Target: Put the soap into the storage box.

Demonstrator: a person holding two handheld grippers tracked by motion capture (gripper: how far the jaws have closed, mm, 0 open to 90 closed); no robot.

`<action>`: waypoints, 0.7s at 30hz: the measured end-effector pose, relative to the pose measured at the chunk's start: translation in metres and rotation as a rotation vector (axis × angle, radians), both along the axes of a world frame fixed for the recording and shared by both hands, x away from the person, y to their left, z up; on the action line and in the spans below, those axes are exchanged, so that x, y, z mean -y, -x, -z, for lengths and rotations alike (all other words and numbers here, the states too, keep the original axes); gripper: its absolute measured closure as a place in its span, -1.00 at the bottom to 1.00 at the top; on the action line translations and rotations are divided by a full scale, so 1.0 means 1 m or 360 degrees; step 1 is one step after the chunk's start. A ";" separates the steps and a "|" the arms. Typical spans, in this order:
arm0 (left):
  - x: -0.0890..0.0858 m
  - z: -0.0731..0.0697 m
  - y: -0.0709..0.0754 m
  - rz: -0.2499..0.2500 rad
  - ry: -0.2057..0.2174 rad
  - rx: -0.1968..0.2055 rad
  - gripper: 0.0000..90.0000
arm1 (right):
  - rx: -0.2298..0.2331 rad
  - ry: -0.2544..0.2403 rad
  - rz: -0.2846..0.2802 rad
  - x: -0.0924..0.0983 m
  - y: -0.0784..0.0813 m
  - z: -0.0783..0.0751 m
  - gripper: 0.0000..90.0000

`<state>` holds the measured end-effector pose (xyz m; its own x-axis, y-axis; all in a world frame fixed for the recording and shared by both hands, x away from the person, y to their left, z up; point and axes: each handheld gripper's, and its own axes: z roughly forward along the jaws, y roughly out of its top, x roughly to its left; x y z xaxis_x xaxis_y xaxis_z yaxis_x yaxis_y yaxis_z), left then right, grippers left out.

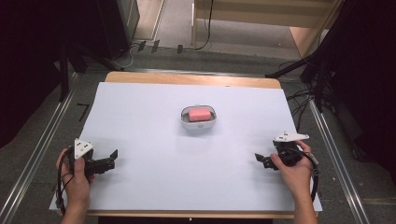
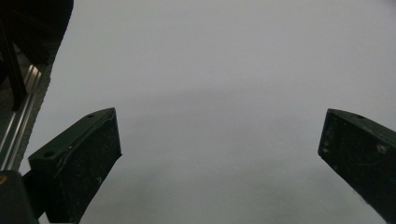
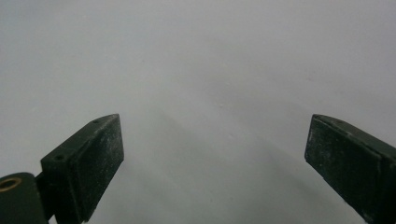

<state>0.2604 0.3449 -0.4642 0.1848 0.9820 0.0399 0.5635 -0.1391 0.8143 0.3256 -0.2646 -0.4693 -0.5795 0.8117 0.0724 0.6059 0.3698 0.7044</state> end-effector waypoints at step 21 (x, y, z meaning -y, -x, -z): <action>0.001 0.001 0.000 0.0001 -0.0011 0.0003 -1.00 | 0.0187 -0.0160 0.0297 0.045 0.036 0.011 -0.91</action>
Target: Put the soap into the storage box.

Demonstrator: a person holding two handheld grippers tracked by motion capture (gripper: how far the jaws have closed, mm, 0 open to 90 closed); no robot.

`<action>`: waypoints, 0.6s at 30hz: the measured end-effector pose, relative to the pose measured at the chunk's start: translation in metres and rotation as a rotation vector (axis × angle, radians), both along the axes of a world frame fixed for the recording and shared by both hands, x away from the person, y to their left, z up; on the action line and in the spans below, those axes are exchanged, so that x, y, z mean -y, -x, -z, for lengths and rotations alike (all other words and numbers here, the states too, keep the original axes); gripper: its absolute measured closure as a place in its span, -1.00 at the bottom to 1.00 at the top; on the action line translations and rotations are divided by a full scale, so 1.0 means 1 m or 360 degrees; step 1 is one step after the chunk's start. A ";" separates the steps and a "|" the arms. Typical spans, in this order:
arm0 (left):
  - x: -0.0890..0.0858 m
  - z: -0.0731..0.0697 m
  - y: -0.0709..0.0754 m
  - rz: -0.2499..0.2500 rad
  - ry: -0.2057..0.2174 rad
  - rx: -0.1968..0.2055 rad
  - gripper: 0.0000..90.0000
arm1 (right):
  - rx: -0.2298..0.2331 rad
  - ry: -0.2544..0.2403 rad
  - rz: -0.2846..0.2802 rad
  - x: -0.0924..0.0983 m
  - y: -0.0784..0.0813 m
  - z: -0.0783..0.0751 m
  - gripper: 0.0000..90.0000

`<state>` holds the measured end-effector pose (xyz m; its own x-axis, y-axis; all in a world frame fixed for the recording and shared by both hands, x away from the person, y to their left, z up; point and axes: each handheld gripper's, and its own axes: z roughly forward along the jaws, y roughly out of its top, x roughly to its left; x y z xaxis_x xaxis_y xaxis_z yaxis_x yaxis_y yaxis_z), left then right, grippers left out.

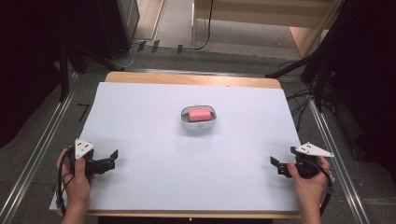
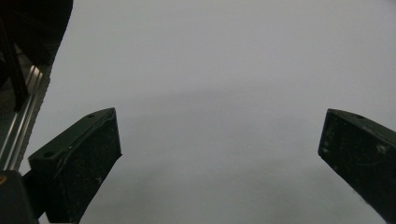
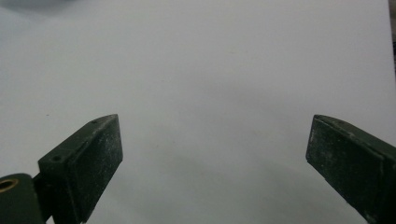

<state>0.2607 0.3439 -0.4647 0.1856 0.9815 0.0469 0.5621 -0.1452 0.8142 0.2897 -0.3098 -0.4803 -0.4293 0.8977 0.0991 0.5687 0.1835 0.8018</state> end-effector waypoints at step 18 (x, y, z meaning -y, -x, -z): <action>-0.002 0.000 -0.001 -0.0009 0.0023 -0.0013 -1.00 | 0.0166 -0.0234 0.0142 0.027 0.029 0.007 -0.95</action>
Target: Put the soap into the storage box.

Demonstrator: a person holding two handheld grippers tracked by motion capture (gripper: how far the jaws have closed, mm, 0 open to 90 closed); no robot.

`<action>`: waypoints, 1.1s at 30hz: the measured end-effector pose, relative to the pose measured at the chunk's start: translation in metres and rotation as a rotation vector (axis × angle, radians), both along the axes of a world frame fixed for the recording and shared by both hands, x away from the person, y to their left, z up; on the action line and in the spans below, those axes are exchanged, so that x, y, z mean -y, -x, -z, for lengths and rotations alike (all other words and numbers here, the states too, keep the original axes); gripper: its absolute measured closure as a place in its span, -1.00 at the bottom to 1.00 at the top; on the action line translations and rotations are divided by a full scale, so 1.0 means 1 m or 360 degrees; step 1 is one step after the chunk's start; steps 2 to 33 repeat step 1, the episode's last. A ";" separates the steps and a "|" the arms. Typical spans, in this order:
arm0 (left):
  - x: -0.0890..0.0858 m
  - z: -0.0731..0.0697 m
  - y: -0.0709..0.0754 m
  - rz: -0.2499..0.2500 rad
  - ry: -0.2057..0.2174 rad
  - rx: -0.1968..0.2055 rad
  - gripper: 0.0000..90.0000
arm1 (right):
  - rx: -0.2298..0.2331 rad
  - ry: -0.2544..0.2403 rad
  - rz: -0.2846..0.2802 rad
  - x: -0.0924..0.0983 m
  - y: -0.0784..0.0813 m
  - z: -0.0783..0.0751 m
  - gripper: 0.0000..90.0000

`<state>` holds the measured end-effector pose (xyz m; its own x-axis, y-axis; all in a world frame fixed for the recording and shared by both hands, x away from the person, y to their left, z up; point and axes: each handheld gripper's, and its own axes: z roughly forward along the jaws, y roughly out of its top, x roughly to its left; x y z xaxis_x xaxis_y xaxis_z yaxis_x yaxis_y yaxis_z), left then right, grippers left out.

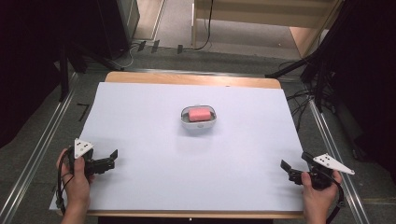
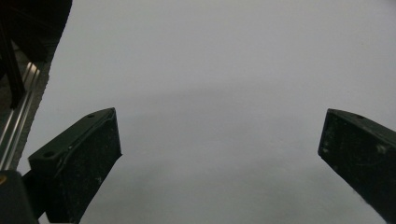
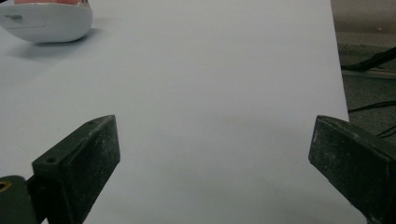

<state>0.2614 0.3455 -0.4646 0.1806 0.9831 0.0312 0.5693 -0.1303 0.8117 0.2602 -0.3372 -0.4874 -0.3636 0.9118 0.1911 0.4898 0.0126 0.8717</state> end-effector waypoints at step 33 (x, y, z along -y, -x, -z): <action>0.000 0.000 0.000 0.0003 0.0002 -0.0002 -1.00 | 0.0008 0.0022 0.0000 -0.002 0.000 0.000 -0.95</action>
